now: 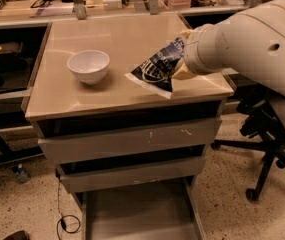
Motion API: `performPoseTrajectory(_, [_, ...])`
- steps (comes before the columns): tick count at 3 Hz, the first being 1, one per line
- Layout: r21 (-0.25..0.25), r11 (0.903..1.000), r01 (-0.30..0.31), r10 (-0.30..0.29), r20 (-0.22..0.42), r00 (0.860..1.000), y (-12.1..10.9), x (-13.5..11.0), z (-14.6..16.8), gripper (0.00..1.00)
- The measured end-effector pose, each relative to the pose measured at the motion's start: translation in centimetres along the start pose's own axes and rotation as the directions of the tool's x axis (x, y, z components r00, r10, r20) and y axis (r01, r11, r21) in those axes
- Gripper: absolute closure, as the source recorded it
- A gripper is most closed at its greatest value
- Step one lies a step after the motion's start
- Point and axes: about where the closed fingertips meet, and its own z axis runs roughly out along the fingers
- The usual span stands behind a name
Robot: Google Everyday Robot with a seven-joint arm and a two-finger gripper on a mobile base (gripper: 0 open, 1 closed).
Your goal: Pick blue chip bag from bottom drawer and place on counter
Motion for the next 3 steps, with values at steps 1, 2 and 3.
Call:
performPoseTrajectory(1, [-0.023, 0.9983, -0.053, 0.053, 0.014, 0.998, -1.7, 1.0, 2.0, 1.00])
performPoseTrajectory(2, [-0.044, 0.9949, -0.090, 0.092, 0.025, 0.995, -4.2, 1.6, 4.2, 1.00])
performPoseTrajectory(3, [-0.089, 0.9899, -0.111, 0.114, 0.028, 0.993, -5.0, 2.3, 6.6, 1.00])
